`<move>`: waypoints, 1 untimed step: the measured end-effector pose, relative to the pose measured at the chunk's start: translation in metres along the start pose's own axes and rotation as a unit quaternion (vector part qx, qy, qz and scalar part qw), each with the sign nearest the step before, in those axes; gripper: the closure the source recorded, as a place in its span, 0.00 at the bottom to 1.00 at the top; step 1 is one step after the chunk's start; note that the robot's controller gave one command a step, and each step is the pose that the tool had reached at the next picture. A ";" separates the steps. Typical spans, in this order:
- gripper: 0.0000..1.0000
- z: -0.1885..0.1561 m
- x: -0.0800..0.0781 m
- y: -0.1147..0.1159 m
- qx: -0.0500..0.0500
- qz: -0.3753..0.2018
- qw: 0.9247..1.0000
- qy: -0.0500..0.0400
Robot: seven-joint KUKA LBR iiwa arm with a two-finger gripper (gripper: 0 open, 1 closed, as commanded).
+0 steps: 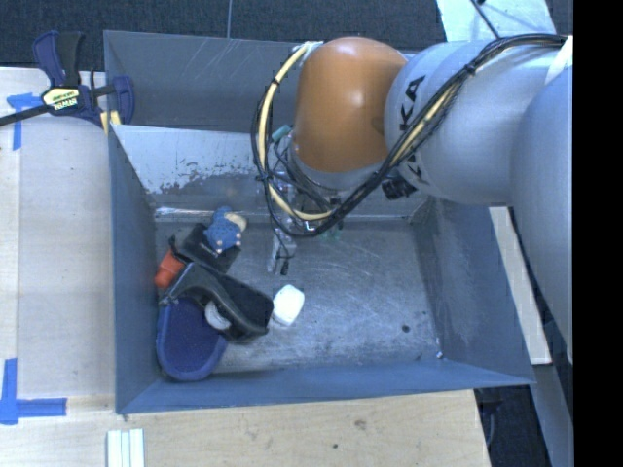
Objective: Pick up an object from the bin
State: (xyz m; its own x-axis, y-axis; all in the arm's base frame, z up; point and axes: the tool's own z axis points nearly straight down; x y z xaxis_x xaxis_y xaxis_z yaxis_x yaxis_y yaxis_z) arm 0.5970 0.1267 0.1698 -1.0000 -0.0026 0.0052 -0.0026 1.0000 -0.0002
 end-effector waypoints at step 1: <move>0.00 0.084 0.064 0.008 0.004 0.107 0.994 -0.002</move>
Offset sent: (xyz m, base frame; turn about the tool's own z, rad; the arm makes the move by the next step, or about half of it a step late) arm -0.0759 0.0147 -0.0998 0.2225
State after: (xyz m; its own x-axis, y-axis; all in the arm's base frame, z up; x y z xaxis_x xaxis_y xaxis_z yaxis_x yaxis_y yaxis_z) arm 0.5322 0.1342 0.0858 -0.9775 0.2111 -0.0004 0.2111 0.9774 -0.0084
